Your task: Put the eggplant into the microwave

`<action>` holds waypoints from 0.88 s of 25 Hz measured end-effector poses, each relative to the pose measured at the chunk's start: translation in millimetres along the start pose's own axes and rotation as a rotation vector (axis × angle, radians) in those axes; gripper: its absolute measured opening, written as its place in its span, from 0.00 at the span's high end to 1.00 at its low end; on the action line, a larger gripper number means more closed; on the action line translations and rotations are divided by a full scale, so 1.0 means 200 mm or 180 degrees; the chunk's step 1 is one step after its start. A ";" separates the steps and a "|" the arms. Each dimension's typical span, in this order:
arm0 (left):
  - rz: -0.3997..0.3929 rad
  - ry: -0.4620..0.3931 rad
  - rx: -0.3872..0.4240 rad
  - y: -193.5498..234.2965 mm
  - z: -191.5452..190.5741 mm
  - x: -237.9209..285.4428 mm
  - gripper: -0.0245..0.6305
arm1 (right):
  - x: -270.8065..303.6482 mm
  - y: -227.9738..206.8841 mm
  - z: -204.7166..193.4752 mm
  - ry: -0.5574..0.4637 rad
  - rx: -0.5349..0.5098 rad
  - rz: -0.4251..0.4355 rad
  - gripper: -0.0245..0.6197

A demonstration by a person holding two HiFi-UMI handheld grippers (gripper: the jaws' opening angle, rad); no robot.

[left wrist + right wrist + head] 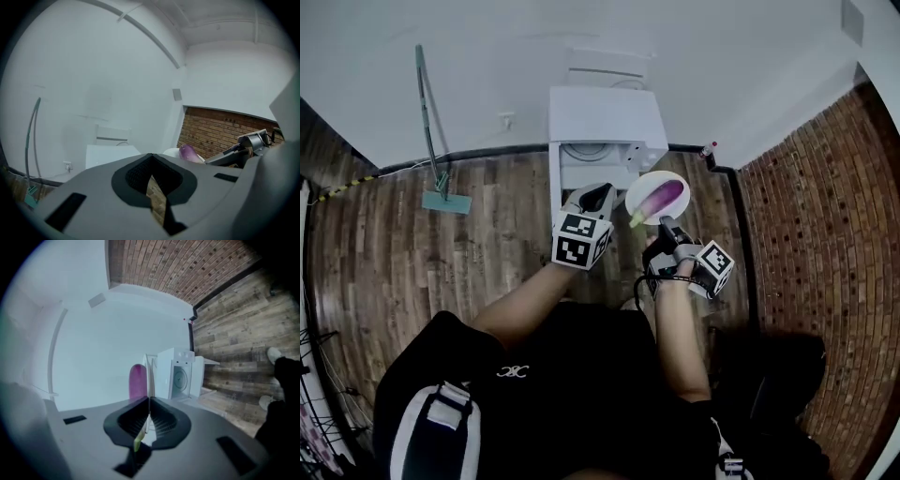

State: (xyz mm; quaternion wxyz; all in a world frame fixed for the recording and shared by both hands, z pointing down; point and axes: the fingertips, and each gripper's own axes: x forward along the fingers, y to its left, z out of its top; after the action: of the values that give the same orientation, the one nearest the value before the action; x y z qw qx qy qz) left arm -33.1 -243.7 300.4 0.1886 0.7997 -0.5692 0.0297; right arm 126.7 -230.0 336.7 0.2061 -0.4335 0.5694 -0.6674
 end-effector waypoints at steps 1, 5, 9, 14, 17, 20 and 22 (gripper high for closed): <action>0.0040 0.0006 -0.0010 0.02 -0.01 0.00 0.96 | 0.03 0.00 -0.01 0.0050 -0.0010 0.0000 0.93; 0.0156 -0.0015 -0.0173 0.10 -0.04 0.03 0.96 | 0.18 -0.02 0.00 0.0282 -0.0061 0.0014 0.93; 0.0417 -0.0168 -0.0239 0.20 -0.02 0.10 0.96 | 0.36 -0.02 0.07 0.0537 -0.0156 0.0032 0.93; 0.0779 -0.0242 -0.0164 0.28 0.04 0.28 0.96 | 0.59 0.00 0.20 0.1008 -0.0451 0.0103 0.93; 0.0939 -0.0248 -0.0182 0.31 0.09 0.40 0.96 | 0.76 0.02 0.29 0.1303 -0.0508 0.0100 0.93; 0.1131 -0.0244 -0.0200 0.34 0.10 0.50 0.96 | 0.90 0.02 0.36 0.1546 -0.0622 0.0074 0.93; 0.1256 -0.0261 -0.0227 0.36 0.10 0.54 0.96 | 0.99 0.01 0.39 0.1709 -0.0678 0.0107 0.93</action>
State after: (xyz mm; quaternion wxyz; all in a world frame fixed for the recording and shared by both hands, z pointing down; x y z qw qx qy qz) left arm -63.7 -368.0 330.2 0.1840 0.6660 -0.7228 0.0133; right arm 83.2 -428.4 400.1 0.0124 -0.2511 0.6775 -0.6912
